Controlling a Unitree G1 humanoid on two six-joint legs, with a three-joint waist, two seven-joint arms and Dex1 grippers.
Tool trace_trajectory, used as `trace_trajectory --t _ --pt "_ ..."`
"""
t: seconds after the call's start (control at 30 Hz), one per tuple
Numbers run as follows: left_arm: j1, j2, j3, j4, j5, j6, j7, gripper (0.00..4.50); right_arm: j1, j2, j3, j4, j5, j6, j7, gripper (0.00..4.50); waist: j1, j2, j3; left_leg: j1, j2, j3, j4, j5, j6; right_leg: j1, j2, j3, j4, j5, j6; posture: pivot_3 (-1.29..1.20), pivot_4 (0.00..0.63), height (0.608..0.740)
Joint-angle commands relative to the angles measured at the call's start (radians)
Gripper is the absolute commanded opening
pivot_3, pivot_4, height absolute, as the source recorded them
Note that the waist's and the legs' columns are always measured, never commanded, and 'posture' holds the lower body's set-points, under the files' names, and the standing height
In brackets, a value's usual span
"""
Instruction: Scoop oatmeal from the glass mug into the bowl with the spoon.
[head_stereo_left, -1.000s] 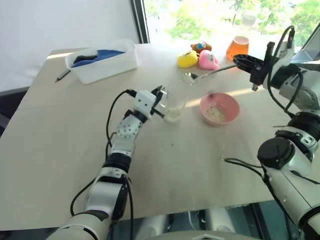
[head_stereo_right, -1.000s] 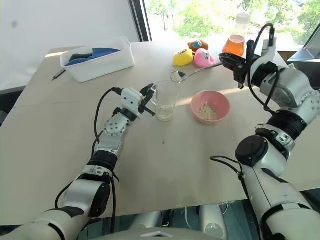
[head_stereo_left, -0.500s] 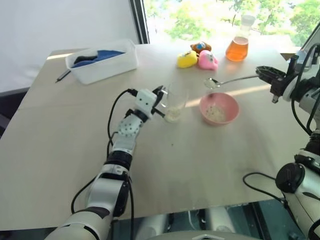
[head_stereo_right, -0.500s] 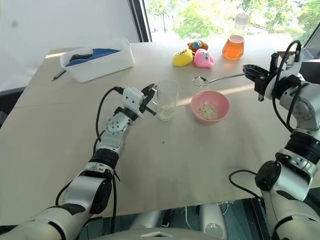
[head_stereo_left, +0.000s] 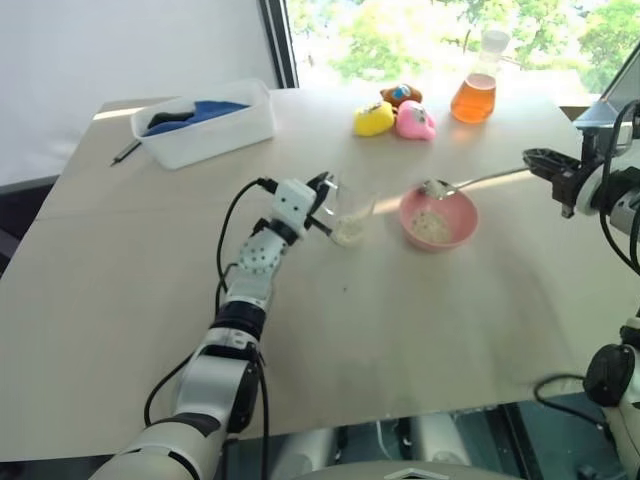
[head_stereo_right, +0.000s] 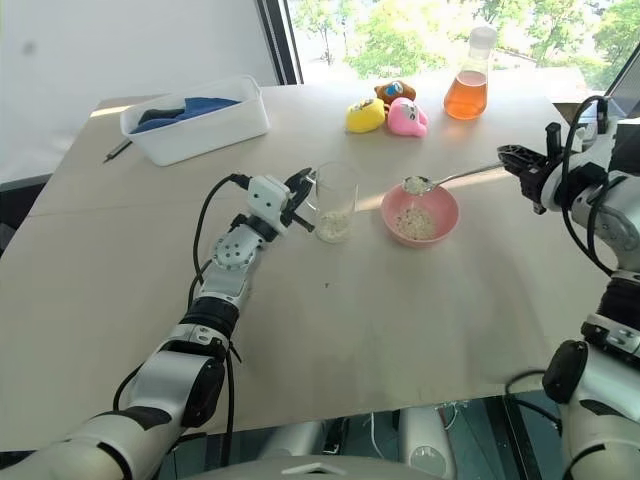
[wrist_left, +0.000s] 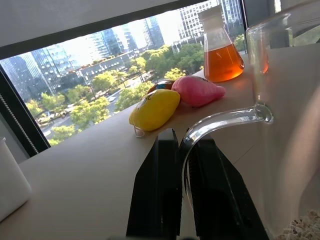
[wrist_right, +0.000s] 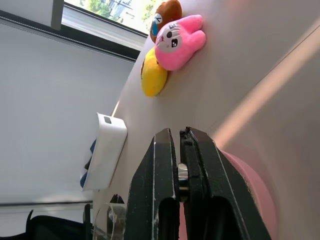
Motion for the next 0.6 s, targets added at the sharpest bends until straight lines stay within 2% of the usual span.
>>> trace_trajectory --t 0.03,0.23,0.33,0.43,0.6 --pt "0.004 0.004 0.000 -0.040 -0.005 -0.018 -0.005 0.10 -0.028 -0.054 0.048 -0.077 -0.051 0.008 0.093 0.00 0.000 0.000 0.000 0.000 0.000 0.000 0.000 0.000 0.000 0.000 0.000 0.000 0.000 0.000 0.000 0.00 0.150 0.740" --pt "0.001 0.000 -0.003 -0.034 -0.005 -0.014 -0.012 0.10 -0.074 -0.134 0.191 -0.192 -0.218 0.051 0.250 0.00 0.001 0.000 0.000 0.000 0.000 0.000 0.000 0.000 0.000 0.000 0.000 0.000 -0.001 0.001 0.001 0.00 0.150 0.740" --pt "0.002 -0.003 -0.004 -0.035 -0.006 -0.014 -0.016 0.10 -0.088 -0.188 0.273 -0.254 -0.373 0.063 0.366 0.00 0.003 0.000 0.000 -0.001 0.000 -0.001 0.000 0.000 0.001 0.000 0.000 -0.001 -0.004 0.001 0.002 0.00 0.150 0.740" --pt "0.008 -0.007 -0.003 -0.045 -0.012 -0.012 -0.023 0.10 -0.115 -0.248 0.386 -0.349 -0.554 0.052 0.526 0.00 0.004 0.000 0.000 -0.002 0.000 -0.001 0.000 -0.001 0.002 0.000 0.000 -0.001 -0.006 0.002 0.003 0.00 0.150 0.740" --pt "0.016 -0.021 0.008 -0.082 -0.045 0.021 -0.034 0.10 -0.177 -0.329 0.527 -0.483 -0.760 0.027 0.779 0.00 0.005 0.000 0.000 -0.002 0.000 -0.001 0.000 -0.001 0.002 0.000 0.000 -0.001 -0.007 0.002 0.003 0.00 0.150 0.740"
